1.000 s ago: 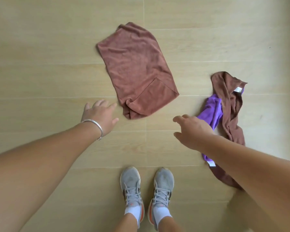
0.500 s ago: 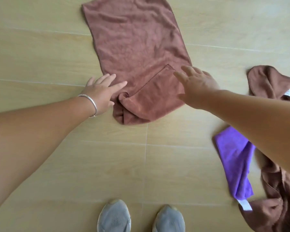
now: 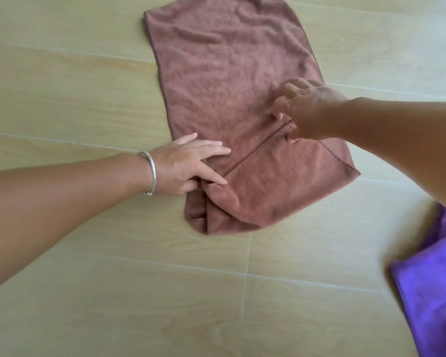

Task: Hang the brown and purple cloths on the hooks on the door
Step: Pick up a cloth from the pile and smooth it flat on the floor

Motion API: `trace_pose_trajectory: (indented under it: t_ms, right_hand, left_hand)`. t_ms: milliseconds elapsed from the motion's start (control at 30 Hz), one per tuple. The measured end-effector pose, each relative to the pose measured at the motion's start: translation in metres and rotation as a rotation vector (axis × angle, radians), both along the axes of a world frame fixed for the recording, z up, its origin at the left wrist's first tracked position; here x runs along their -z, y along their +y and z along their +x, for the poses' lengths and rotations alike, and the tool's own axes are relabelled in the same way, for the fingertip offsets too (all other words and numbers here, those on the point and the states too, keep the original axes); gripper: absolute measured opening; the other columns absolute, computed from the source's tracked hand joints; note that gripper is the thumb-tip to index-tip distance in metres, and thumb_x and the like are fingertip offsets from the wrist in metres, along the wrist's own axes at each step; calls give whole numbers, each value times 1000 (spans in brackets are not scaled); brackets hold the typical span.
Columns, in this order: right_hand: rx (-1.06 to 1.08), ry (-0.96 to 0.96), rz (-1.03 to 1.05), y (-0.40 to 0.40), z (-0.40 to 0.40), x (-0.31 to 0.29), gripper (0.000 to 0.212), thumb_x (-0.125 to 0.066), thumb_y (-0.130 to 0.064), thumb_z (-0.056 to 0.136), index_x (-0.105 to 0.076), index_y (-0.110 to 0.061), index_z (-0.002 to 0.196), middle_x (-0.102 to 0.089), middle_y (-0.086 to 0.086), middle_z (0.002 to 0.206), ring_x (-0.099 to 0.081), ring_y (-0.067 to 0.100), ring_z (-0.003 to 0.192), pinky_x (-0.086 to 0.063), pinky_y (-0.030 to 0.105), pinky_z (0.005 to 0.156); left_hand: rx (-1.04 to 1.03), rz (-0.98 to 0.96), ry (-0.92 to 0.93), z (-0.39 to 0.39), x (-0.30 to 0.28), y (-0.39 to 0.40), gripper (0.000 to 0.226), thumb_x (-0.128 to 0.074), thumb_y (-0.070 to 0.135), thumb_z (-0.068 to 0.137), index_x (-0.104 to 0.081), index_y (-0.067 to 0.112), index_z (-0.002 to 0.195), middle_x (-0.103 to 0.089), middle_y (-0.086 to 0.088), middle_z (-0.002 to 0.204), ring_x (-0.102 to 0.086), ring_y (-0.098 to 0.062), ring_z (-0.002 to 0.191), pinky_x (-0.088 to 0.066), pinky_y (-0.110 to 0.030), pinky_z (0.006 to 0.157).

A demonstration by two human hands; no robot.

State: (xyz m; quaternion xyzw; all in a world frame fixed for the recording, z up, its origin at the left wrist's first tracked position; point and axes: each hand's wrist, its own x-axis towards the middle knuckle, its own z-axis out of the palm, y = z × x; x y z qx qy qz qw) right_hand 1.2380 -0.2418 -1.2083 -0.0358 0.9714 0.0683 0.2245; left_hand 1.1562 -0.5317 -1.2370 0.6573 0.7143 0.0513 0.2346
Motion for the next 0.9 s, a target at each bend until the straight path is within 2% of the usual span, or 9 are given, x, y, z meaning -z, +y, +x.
trace_pose_trajectory:
  t_ms: [100, 200, 333, 433, 500, 567, 733, 900]
  right_hand:
    - [5, -10, 58, -5, 6, -1, 48, -73, -51, 75, -57, -34, 117, -28, 1, 152, -13, 25, 144, -22, 45, 115]
    - [34, -23, 70, -4, 7, -2, 45, -73, -52, 75, -60, -34, 114, -29, 2, 152, -12, 24, 145, -21, 47, 116]
    - [31, 3, 91, -6, 12, -5, 31, -70, -52, 78, -61, -34, 102, -45, 2, 136, -29, 25, 134, -30, 44, 110]
    - [3, 69, 136, -10, 25, -11, 20, -63, -43, 86, -62, -28, 100, -54, 2, 123, -39, 25, 125, -32, 42, 107]
    - [14, 83, 167, -12, 37, -24, 17, -57, -35, 88, -66, -24, 97, -58, 2, 117, -42, 24, 123, -33, 41, 106]
    - [53, 72, 211, -13, 50, -46, 22, -53, -34, 87, -69, -25, 99, -60, 0, 116, -43, 22, 123, -32, 40, 105]
    - [189, 76, 280, -17, 75, -144, 31, -44, -33, 93, -70, -31, 109, -60, -9, 128, -37, 17, 133, -24, 39, 110]
    - [317, 207, 223, -27, 63, -275, 29, -46, -29, 95, -71, -27, 109, -57, -1, 134, -29, 19, 140, -11, 45, 116]
  left_hand:
    - [-103, 28, 18, 8, 2, -5, 40, -71, 29, 82, -64, 39, 120, -33, 3, 153, -18, -14, 145, -13, -49, 118]
    - [-206, 60, 6, 10, 5, -5, 36, -72, 28, 80, -68, 36, 115, -41, 3, 147, -24, -15, 143, -19, -49, 116]
    - [-204, 92, 9, 7, 4, -2, 19, -74, 28, 78, -74, 29, 97, -49, 1, 138, -30, -18, 140, -21, -49, 115]
    - [-214, 98, 42, 4, -5, -9, 8, -75, 30, 76, -71, 24, 80, -52, 2, 135, -32, -18, 140, -21, -50, 114]
    - [-226, 86, 81, 3, -17, -20, 12, -76, 27, 74, -68, 20, 69, -55, 1, 131, -35, -20, 138, -23, -53, 113]
    - [-284, 24, 144, -1, -36, -33, 15, -75, 28, 75, -69, 17, 67, -57, -1, 129, -35, -21, 138, -20, -55, 113]
    - [-481, -113, 320, -15, -125, -56, 23, -60, 38, 87, -77, 23, 88, -54, 6, 136, -24, -15, 142, -9, -54, 115]
    - [-534, -11, 451, -47, -267, -61, 23, -58, 32, 90, -76, 20, 97, -57, 2, 134, -30, -19, 140, -12, -57, 113]
